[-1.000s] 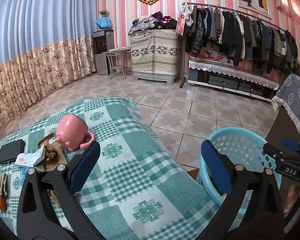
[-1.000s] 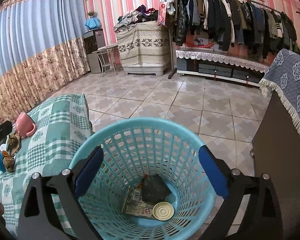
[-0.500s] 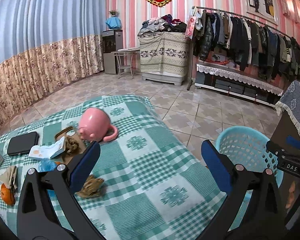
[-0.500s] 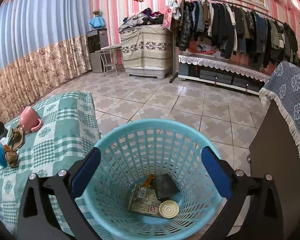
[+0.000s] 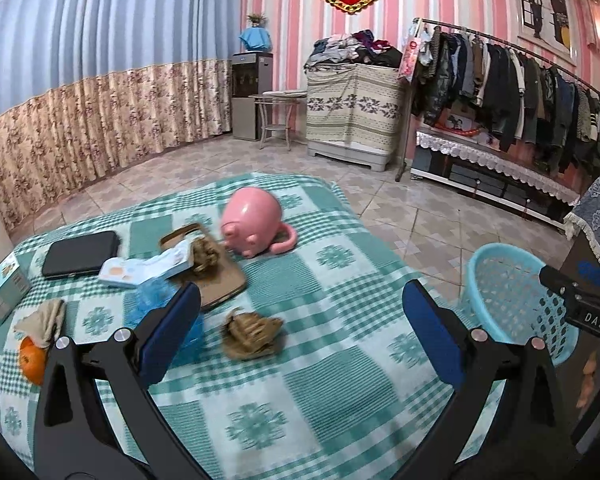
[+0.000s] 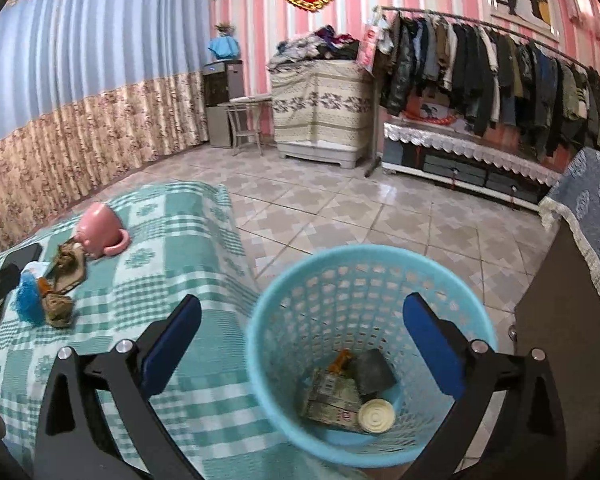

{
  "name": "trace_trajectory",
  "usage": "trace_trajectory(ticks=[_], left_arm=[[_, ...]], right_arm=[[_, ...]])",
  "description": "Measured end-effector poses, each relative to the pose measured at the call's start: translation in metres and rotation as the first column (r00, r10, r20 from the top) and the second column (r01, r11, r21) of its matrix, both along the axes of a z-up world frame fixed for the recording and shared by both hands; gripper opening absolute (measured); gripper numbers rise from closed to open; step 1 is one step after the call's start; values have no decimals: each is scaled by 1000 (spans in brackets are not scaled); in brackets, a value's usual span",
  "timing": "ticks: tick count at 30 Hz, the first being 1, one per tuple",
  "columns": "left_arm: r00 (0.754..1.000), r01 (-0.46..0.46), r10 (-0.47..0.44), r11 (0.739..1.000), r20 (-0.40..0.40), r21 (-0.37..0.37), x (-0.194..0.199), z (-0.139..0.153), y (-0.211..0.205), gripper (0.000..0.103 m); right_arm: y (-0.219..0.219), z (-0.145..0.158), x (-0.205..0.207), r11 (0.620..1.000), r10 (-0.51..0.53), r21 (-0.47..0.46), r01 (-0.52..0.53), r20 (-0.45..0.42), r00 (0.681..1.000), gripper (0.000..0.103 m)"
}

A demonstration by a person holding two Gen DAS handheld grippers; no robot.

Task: Collect trash
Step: 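Move both tools back over the table, left tool toward the orange, then grasp the orange with the left tool while the right tool grasps the khaki cloth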

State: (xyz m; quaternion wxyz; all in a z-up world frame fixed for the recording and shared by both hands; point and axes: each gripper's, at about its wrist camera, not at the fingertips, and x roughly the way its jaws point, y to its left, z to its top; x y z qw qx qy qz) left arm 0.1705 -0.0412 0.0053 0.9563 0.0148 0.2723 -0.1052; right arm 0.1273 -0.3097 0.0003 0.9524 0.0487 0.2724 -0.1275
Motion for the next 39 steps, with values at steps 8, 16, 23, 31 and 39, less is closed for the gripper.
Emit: trace_trajectory(ticks=[8, 16, 23, 31, 39], left_arm=[[998, -49, 49, 999, -45, -1, -14, -19, 41, 98], [988, -132, 134, 991, -79, 25, -15, -40, 118, 98], [964, -245, 247, 969, -94, 41, -12, -55, 199, 94], [950, -264, 271, 962, -155, 68, -8, -75, 265, 69], [949, -218, 220, 975, -227, 35, 11, -89, 273, 34]], right_arm=[[48, -2, 2, 997, 62, -39, -62, 15, 998, 99], [91, -24, 14, 993, 113, -35, -116, -66, 991, 99], [121, -31, 17, 984, 174, -11, -175, -83, 981, 99], [139, -36, 18, 976, 212, -21, -215, -98, 972, 99], [149, -38, 24, 972, 228, -29, -232, -114, 967, 99]])
